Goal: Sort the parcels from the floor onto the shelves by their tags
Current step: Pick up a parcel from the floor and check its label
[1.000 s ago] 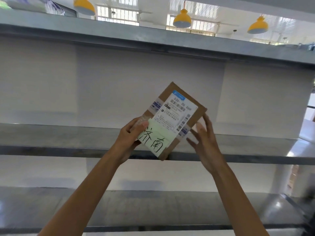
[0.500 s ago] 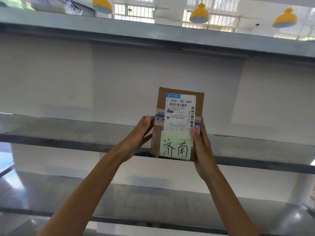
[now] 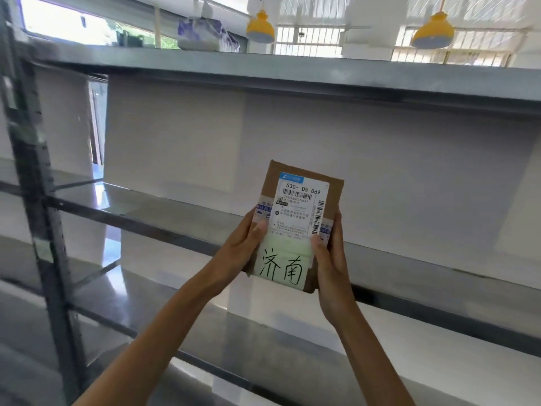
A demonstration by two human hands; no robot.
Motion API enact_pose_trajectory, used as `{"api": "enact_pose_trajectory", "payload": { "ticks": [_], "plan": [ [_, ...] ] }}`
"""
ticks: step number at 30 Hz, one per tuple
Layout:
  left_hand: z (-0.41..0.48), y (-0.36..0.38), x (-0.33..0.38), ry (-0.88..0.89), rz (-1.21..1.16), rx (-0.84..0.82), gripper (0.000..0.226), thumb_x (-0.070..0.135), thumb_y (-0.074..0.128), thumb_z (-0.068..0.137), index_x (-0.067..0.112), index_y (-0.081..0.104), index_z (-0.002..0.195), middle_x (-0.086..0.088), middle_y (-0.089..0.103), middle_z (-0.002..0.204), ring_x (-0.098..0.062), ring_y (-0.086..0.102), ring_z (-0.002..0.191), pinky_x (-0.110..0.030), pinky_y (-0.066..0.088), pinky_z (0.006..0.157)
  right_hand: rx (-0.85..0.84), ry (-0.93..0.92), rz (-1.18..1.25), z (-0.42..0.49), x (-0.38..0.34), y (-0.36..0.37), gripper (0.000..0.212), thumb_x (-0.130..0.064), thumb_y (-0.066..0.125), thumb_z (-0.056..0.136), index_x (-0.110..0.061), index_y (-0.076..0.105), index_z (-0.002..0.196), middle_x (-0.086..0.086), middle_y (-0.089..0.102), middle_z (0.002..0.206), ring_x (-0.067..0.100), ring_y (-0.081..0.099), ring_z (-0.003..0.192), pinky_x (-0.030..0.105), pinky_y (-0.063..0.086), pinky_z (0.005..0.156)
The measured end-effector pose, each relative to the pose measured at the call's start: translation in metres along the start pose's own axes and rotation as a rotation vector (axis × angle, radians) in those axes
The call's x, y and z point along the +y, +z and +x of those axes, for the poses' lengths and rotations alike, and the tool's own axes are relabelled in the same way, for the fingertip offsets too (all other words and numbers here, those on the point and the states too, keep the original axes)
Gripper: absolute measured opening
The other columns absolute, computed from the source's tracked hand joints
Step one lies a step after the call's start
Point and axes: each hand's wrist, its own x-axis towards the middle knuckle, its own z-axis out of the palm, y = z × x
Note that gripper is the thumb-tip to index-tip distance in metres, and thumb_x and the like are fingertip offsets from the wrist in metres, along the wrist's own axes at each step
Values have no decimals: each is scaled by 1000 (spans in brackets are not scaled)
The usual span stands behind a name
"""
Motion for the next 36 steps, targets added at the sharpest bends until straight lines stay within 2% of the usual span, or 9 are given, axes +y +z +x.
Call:
{"api": "enact_pose_trajectory", "payload": {
  "ticks": [3,7,12,15,19,21,26,36],
  "plan": [
    [-9,-34,-5,-1,-28,34,16,27,38,97,37,42,109,9,63,97,5,69,71,-13,50,49,-70,-14,-8,7,11,35,66,-21,47,95,-48,13,145,-14,41,146,6,55,122,37,57,86],
    [-18,-87,-12,3,-24,55,17,23,41,97,37,42,107,11,62,98,6,68,74,-13,52,52,-92,-11,-10,21,26,86,70,-17,53,93,-47,17,145,-10,44,145,13,59,119,46,57,85],
    [-26,-165,-28,-21,-7,70,18,27,42,96,38,40,111,10,63,103,3,69,79,-16,54,55,-88,-3,-1,37,46,158,71,-18,57,90,-45,21,145,-9,46,143,15,60,116,38,59,79],
    [-28,-208,-38,-47,-2,79,20,29,42,96,37,40,114,9,63,102,2,70,79,-17,54,55,-95,-2,8,46,59,198,70,-17,58,89,-44,23,144,-9,48,142,15,60,117,40,59,79],
    [-31,-255,-49,-71,0,68,22,28,42,96,35,39,117,10,63,101,5,69,77,-15,53,54,-87,-1,15,52,73,241,72,-22,60,85,-43,25,144,-10,49,140,6,62,111,36,60,75],
    [-33,-276,-54,-79,-10,64,26,27,42,96,31,39,122,11,63,102,4,69,78,-16,54,55,-86,4,12,55,81,261,72,-23,61,84,-43,26,144,-10,50,140,7,63,111,40,60,77],
    [-36,-315,-66,-94,-21,63,31,27,43,96,26,39,127,8,64,106,-1,70,83,-20,56,59,-90,24,21,62,99,297,70,-18,60,88,-44,26,143,-8,50,140,11,62,113,48,57,83],
    [-16,-364,-94,-81,-26,81,31,27,44,96,22,42,126,6,65,107,-2,70,86,-21,57,62,-100,35,-4,97,127,336,70,-18,61,87,-44,28,143,-8,50,139,15,62,114,48,58,81]
  ]
}}
